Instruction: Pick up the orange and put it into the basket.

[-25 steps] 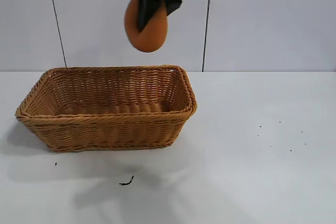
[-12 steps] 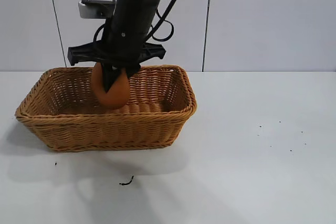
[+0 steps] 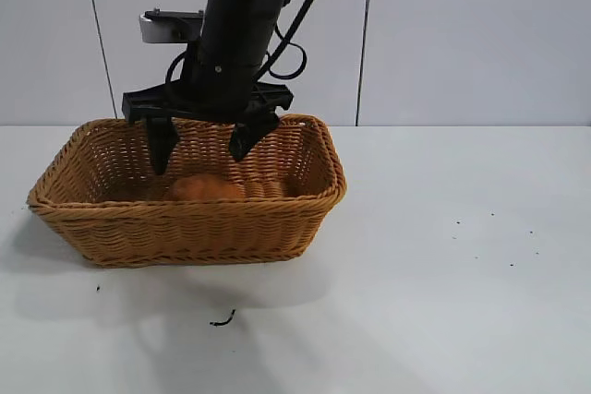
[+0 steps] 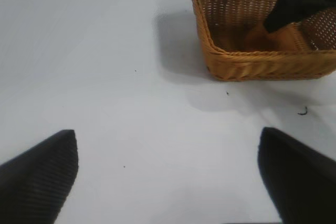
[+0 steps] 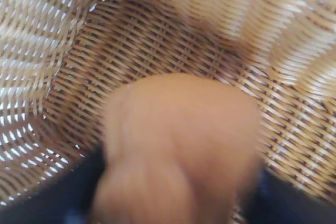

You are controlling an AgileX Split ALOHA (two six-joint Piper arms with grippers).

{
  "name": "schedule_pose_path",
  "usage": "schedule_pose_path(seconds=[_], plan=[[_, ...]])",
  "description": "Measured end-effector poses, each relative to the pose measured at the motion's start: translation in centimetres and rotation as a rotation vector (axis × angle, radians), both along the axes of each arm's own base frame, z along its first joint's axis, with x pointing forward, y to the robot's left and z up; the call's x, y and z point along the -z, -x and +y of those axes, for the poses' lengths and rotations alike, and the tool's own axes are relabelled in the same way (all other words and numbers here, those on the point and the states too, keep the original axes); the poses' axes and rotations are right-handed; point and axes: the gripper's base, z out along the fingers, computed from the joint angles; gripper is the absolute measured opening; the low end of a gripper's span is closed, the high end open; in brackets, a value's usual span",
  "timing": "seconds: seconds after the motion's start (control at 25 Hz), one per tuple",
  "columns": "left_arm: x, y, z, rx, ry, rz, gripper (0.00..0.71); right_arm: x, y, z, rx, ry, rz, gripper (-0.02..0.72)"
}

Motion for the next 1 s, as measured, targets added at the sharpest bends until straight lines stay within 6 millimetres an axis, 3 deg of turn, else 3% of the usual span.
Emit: schedule_pose_path(seconds=[0.24,0.52,0.72,0.84,1.0], plan=[[0.0,0.0,0.0,0.0,0.0,0.0,0.666,-0.9,-3.5,-5.9,0.141,0.001,-0.007,0.694],[0.0,0.0,0.0,0.0,0.0,0.0,0.666,-0.9,-7.6,-16.9,0.369,0.017,-0.005,0.694],[0.0,0.0,0.0,0.0,0.0,0.0,0.666,-0.8,-8.8,-24.1,0.513,0.03,0.011,0.694],[0.0,0.0,0.0,0.0,0.0,0.0,0.666,-0.8,-8.9,-26.5,0.561,0.024,0.021,0.694],[0.0,0.0,0.0,0.0,0.0,0.001,0.666,-0.8,-9.0,-27.1,0.575,0.001,0.03,0.694]])
